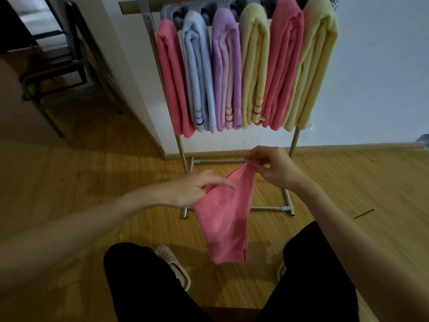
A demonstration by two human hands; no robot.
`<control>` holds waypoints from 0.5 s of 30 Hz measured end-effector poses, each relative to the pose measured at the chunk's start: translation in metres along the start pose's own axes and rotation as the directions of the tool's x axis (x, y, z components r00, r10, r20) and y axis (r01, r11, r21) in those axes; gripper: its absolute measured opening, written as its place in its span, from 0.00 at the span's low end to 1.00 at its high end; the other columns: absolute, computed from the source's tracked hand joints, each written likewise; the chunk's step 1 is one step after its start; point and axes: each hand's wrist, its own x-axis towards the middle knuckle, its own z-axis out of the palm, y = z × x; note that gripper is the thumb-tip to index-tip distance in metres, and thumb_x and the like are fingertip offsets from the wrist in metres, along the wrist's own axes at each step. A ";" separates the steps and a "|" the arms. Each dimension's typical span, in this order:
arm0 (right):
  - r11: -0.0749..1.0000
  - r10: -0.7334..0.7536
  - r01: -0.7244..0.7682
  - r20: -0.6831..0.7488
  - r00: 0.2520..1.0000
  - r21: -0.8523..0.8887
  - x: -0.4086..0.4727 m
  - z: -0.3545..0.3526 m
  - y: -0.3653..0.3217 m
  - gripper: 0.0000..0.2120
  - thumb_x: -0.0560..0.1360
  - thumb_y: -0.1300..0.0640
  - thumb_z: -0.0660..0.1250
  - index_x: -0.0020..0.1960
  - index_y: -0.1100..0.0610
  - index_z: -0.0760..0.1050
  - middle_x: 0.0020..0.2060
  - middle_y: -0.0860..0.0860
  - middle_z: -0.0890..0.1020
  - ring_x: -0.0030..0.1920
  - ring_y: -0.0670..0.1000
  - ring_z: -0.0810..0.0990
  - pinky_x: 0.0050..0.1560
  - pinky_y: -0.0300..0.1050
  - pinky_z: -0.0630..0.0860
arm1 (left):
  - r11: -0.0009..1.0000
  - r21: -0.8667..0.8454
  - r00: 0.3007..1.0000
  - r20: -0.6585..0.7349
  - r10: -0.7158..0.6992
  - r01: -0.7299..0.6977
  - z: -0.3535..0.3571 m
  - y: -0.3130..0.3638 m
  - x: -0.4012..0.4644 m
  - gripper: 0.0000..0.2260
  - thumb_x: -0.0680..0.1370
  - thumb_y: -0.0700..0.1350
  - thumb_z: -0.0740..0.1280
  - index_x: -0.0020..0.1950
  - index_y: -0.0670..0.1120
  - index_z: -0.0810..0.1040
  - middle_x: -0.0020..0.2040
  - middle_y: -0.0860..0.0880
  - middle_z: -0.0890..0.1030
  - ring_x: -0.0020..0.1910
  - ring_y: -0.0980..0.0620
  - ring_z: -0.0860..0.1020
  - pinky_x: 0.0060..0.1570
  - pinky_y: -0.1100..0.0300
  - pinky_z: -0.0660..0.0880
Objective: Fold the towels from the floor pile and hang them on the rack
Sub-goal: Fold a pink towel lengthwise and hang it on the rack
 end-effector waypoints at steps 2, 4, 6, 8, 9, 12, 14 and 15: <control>0.998 -0.039 0.040 0.023 0.999 -0.054 0.001 0.002 -0.005 0.10 0.72 0.69 0.67 0.50 0.60 0.81 0.42 0.49 0.83 0.44 0.48 0.82 0.48 0.45 0.79 | 0.994 0.107 0.999 0.048 -0.017 0.012 0.001 0.000 -0.001 0.26 0.76 0.31 0.56 0.69 0.53 0.71 0.59 0.52 0.70 0.61 0.53 0.69 0.56 0.65 0.67; 0.994 -0.068 0.071 0.039 0.997 -0.087 0.004 0.004 -0.010 0.09 0.72 0.69 0.67 0.49 0.59 0.82 0.42 0.50 0.84 0.43 0.49 0.82 0.47 0.44 0.79 | 0.985 0.174 0.994 0.103 -0.034 0.015 0.001 0.001 -0.001 0.27 0.75 0.32 0.58 0.72 0.49 0.67 0.61 0.55 0.69 0.63 0.57 0.67 0.57 0.70 0.63; 0.991 -0.091 0.095 0.047 0.995 -0.098 0.006 0.006 -0.016 0.09 0.72 0.69 0.67 0.49 0.59 0.81 0.42 0.50 0.84 0.42 0.49 0.81 0.46 0.43 0.78 | 0.980 0.198 0.983 0.179 -0.047 0.011 0.000 0.004 -0.003 0.28 0.75 0.37 0.62 0.75 0.51 0.63 0.60 0.57 0.68 0.59 0.58 0.69 0.55 0.69 0.68; 0.989 -0.109 0.114 0.057 0.992 -0.098 0.007 0.010 -0.020 0.10 0.71 0.69 0.66 0.48 0.60 0.81 0.41 0.50 0.84 0.42 0.49 0.81 0.45 0.42 0.78 | 0.980 0.198 0.969 0.242 -0.044 -0.005 -0.001 0.004 -0.006 0.29 0.74 0.39 0.63 0.75 0.52 0.62 0.58 0.60 0.69 0.56 0.53 0.74 0.54 0.55 0.76; 0.988 -0.113 0.119 0.061 0.992 -0.098 0.007 0.012 -0.022 0.10 0.71 0.69 0.66 0.48 0.60 0.81 0.41 0.51 0.84 0.42 0.49 0.81 0.45 0.43 0.78 | 0.976 0.217 0.966 0.256 -0.029 -0.028 -0.002 0.004 -0.006 0.30 0.74 0.38 0.62 0.75 0.52 0.63 0.56 0.61 0.69 0.54 0.51 0.75 0.52 0.50 0.77; 0.988 -0.112 0.119 0.066 0.991 -0.101 0.008 0.016 -0.022 0.11 0.71 0.70 0.65 0.49 0.60 0.81 0.42 0.51 0.84 0.42 0.50 0.81 0.46 0.44 0.79 | 0.908 0.375 0.976 0.179 0.126 -0.187 -0.001 0.005 -0.002 0.25 0.74 0.33 0.64 0.71 0.46 0.70 0.52 0.55 0.76 0.49 0.57 0.75 0.50 0.65 0.73; 0.988 -0.107 0.113 0.060 0.992 -0.108 0.008 0.016 -0.021 0.11 0.71 0.70 0.65 0.49 0.60 0.81 0.42 0.51 0.84 0.43 0.51 0.82 0.46 0.42 0.79 | 0.842 0.468 0.961 0.072 0.266 -0.269 0.002 0.005 0.002 0.18 0.76 0.35 0.66 0.65 0.44 0.76 0.51 0.51 0.82 0.48 0.58 0.77 0.48 0.76 0.67; 0.989 -0.101 0.106 0.052 0.994 -0.107 0.008 0.015 -0.021 0.11 0.71 0.70 0.64 0.49 0.60 0.81 0.42 0.51 0.84 0.43 0.50 0.82 0.46 0.39 0.78 | 0.817 0.504 0.950 0.024 0.310 -0.279 0.004 0.005 0.003 0.15 0.76 0.36 0.66 0.62 0.43 0.79 0.51 0.50 0.83 0.49 0.57 0.79 0.47 0.77 0.66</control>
